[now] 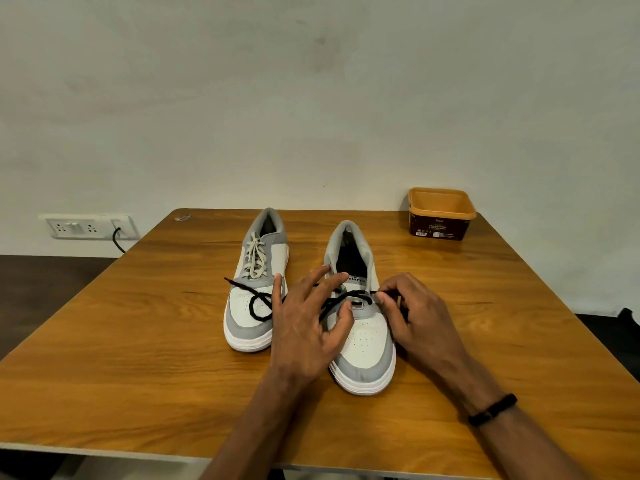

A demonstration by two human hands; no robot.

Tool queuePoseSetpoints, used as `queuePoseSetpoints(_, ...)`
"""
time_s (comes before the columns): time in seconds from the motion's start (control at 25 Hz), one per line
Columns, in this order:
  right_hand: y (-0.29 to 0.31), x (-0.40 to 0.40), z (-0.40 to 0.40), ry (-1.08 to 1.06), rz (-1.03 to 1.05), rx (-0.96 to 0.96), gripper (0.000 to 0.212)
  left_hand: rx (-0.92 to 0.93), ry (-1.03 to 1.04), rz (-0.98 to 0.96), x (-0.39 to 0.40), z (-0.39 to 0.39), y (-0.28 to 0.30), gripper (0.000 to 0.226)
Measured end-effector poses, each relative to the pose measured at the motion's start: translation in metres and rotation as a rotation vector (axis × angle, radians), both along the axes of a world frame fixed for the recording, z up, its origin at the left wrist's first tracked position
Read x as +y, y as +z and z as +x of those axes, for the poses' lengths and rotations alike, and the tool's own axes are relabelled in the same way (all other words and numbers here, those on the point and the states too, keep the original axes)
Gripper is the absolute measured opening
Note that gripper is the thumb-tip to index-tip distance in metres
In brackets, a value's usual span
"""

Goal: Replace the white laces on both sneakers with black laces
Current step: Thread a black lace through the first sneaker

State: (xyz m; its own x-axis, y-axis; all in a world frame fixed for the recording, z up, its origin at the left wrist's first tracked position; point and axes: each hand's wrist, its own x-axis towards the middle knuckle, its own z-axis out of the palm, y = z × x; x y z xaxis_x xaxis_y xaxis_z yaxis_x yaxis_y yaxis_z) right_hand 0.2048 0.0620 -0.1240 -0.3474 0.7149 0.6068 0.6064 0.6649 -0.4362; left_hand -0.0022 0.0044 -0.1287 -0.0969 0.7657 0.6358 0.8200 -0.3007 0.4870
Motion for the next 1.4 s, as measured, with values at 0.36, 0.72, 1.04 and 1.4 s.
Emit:
queuePoseSetpoints(0.36, 0.014, 0.027, 0.022, -0.343, -0.496, 0.973, 0.028, -0.029, 0.012, 0.007, -0.001, 0.001, 0.002, 0.039)
queuePoseSetpoints(0.72, 0.023, 0.015, 0.020, 0.288, -0.975, 1.320, 0.017, -0.057, -0.011, -0.019, -0.002, 0.002, 0.002, 0.042)
queuePoseSetpoints(1.04, 0.014, -0.003, 0.007, 0.125, -0.490, 0.267, 0.012, -0.063, -0.015, -0.045, -0.004, 0.002, 0.002, 0.046)
queuePoseSetpoints(1.4, 0.006, 0.000, 0.005, -0.196, -0.197, 0.250, 0.010, -0.080, -0.020, 0.001, -0.003, 0.002, 0.002, 0.049)
